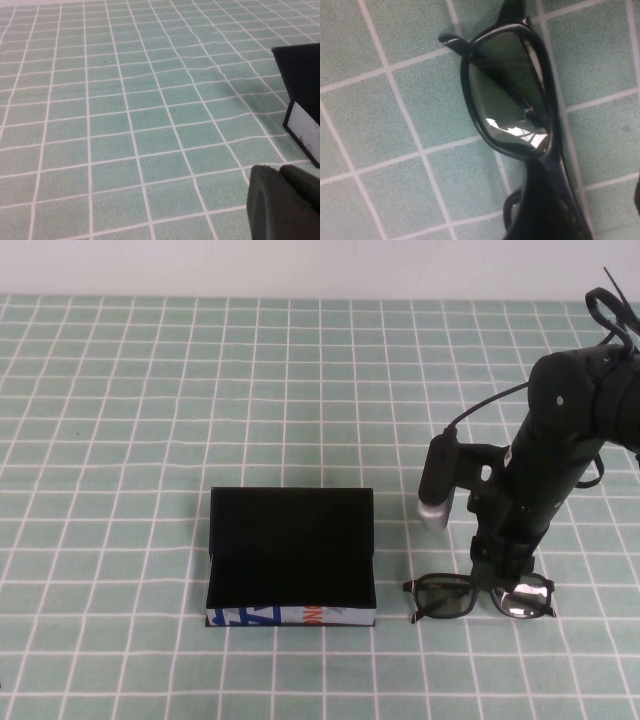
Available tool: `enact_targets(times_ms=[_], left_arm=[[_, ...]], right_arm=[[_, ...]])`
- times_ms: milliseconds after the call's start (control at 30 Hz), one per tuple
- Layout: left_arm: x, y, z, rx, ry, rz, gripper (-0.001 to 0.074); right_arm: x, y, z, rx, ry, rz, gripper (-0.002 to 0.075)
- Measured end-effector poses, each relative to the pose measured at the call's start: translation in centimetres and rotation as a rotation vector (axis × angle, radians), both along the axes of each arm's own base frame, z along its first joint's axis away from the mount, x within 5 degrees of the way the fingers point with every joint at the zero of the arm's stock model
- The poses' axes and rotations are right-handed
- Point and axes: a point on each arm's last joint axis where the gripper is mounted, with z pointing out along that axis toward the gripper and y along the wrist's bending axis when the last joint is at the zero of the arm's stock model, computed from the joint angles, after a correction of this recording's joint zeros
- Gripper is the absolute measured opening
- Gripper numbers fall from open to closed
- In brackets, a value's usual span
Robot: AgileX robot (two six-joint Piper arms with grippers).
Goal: Return glasses to glasses case
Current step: Pick up the glasses from the table
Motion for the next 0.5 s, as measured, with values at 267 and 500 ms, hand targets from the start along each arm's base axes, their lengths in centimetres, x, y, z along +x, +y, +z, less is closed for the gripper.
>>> enact_targets(times_ms=[267,500], left_arm=[[0.0,0.0,0.0,0.0,0.0,0.0,-0.0002],[0.0,0.0,0.0,0.0,0.0,0.0,-0.0002]], right_arm=[[0.1,0.2,-0.4,0.017,0.014,-0.011,0.0359],[0.2,0.4,-1.3,0.021,0.044,-0.019,0.0359]])
